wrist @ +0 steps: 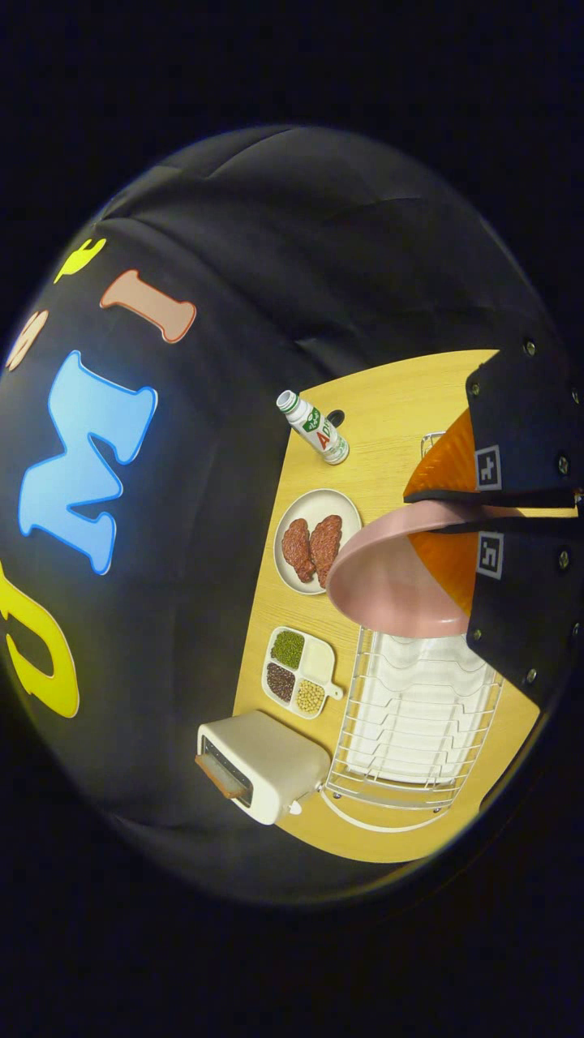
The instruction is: Take the plate from the dish rack, then take the spoon from the basket and place it into the plate.
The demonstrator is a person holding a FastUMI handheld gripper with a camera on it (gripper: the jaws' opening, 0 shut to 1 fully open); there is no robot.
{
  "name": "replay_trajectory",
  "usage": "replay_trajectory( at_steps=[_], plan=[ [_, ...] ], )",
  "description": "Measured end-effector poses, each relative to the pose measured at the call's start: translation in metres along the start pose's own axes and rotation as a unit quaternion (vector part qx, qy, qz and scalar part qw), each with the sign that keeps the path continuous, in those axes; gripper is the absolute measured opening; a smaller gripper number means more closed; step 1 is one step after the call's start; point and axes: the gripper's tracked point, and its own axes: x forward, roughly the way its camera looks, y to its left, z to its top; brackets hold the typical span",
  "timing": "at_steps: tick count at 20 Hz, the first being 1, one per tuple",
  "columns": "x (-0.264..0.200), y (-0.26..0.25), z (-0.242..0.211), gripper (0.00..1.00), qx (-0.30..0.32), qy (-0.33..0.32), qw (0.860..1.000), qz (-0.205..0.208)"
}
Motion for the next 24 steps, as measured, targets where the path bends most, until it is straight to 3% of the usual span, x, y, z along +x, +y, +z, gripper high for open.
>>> replay_trajectory(
  at_steps=[11,24],
  plan=[
    [-0.054,-0.082,-0.039,0.04,0.053,-0.024,0.998,0.03],
    [-0.091,-0.113,-0.125,0.04,0.076,-0.008,0.993,0.089]
  ],
)
